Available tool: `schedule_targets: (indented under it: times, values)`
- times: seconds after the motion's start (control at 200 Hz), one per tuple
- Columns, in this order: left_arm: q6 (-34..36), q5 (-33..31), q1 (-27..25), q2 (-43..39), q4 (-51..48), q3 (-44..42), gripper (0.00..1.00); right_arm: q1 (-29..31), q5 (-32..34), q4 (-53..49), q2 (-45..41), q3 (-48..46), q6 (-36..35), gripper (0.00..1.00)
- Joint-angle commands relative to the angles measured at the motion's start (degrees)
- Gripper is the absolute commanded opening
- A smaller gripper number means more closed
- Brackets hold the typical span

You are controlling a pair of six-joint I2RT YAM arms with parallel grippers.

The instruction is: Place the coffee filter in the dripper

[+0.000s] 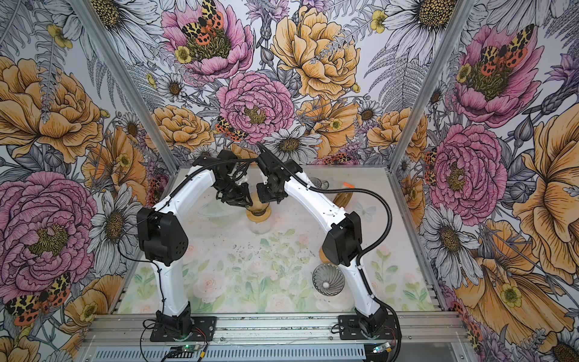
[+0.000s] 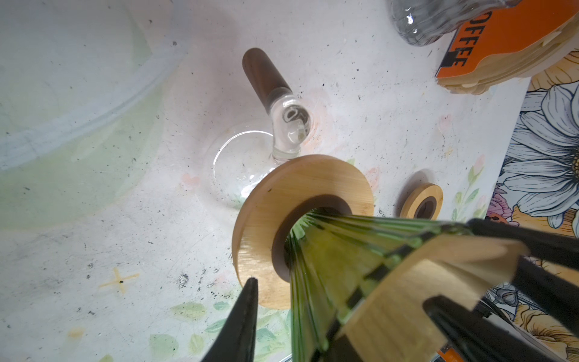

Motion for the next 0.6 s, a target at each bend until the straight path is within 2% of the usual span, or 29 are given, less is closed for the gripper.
schedule_targets:
  times: [0.0,0.285,0.595]
  values:
    - [0.2,-0.5,0.5,0.1,0.7,1.2,0.28,-0.1,1.3,-0.2,1.7,-0.2,0.2,0.40]
    - [0.4,-0.4,0.7,0.0,0.7,1.0,0.28,-1.0,3.5,-0.2,2.5,-2.6,2.7,0.40]
    - [0.2,-0.6,0.7,0.0,0.8,0.8,0.28,-1.3,-0.3,-0.5,3.4,-2.9,2.2,0.40]
